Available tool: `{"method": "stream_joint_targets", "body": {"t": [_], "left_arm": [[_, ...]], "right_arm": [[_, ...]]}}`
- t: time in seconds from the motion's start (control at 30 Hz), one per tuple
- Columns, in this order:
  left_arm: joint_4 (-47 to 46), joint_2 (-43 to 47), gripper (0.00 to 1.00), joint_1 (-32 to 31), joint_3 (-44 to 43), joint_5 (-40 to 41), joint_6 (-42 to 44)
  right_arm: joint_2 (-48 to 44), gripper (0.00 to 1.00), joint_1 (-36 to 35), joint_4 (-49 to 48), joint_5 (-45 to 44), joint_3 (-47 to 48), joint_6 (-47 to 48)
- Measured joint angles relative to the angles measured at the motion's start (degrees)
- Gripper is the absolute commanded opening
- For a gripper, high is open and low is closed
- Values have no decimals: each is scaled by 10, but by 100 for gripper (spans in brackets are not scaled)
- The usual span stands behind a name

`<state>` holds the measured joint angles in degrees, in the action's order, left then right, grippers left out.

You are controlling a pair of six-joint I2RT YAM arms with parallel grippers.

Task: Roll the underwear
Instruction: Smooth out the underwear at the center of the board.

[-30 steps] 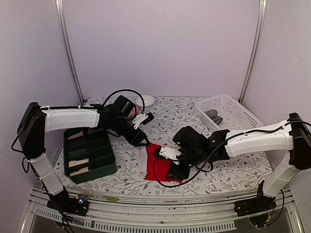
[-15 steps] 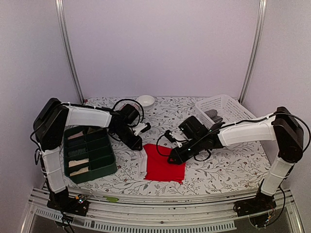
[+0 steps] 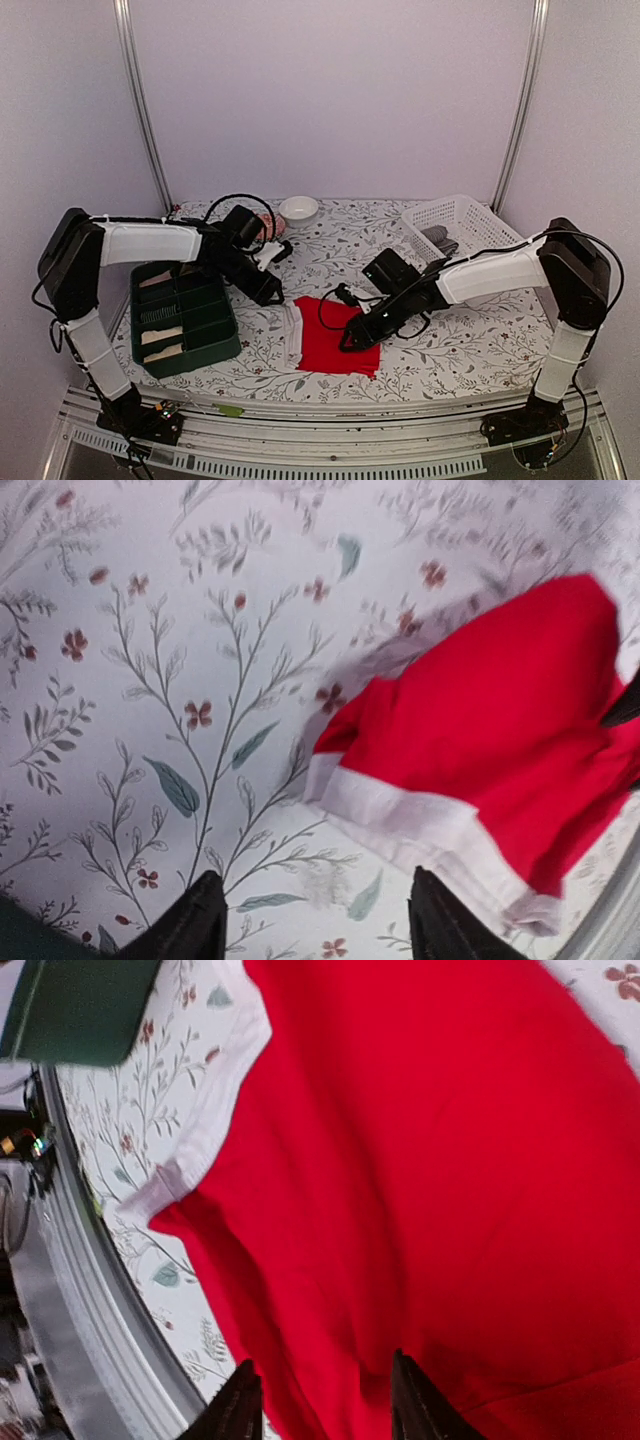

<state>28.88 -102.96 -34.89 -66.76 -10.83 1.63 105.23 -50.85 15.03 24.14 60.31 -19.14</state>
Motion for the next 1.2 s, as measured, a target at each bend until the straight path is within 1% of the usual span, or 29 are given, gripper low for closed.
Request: {"method": "stream_joint_targets", "body": {"t": [0.03,0.07,0.1,0.13,0.17,0.2,0.27,0.37,0.43,0.47,0.5,0.57,0.6,0.67,0.77,0.83,1.0,1.2], "left_arm": [[-13,24,93,2,0,-18,-2],[-27,46,96,2,-1,-36,-4],[-39,64,96,3,-6,-54,-7],[-47,76,96,2,-12,-68,-11],[-58,88,96,2,-20,-81,-14],[-70,98,96,1,-26,-91,-17],[-99,125,96,1,-26,-100,-28],[-132,158,96,1,-30,-92,-58],[-147,158,96,1,-43,-76,-86],[-147,147,96,4,-60,-85,-92],[-146,133,96,5,-73,-100,-93],[-150,87,96,10,-104,-170,-94],[-159,71,96,10,-104,-198,-98],[-178,46,96,7,-75,-252,-109],[-185,20,96,-2,-31,-314,-125],[-188,-7,96,-8,-20,-348,-134],[-202,-61,96,-12,-19,-400,-148],[-214,-103,96,-8,-6,-416,-159]], "right_arm": [[-9,57,2,-1,2,0,-4],[-23,58,4,-4,3,0,-4],[-40,64,7,-10,2,0,-6],[-60,75,11,-17,-1,0,-9],[-85,90,16,-28,-10,-1,-14],[-113,100,20,-45,-23,-5,-20],[-180,99,25,-94,-62,-28,-30],[-278,99,29,-169,-135,-78,-57],[-312,99,35,-212,-163,-106,-83],[-318,99,42,-233,-164,-118,-99],[-316,99,51,-247,-155,-124,-115],[-290,99,75,-268,-127,-130,-145],[-277,99,81,-272,-114,-131,-156],[-250,99,90,-283,-89,-143,-184],[-226,100,89,-285,-66,-169,-223],[-212,98,89,-286,-51,-183,-247],[-161,96,89,-299,-26,-185,-294],[-115,93,89,-333,-18,-182,-332]]}}
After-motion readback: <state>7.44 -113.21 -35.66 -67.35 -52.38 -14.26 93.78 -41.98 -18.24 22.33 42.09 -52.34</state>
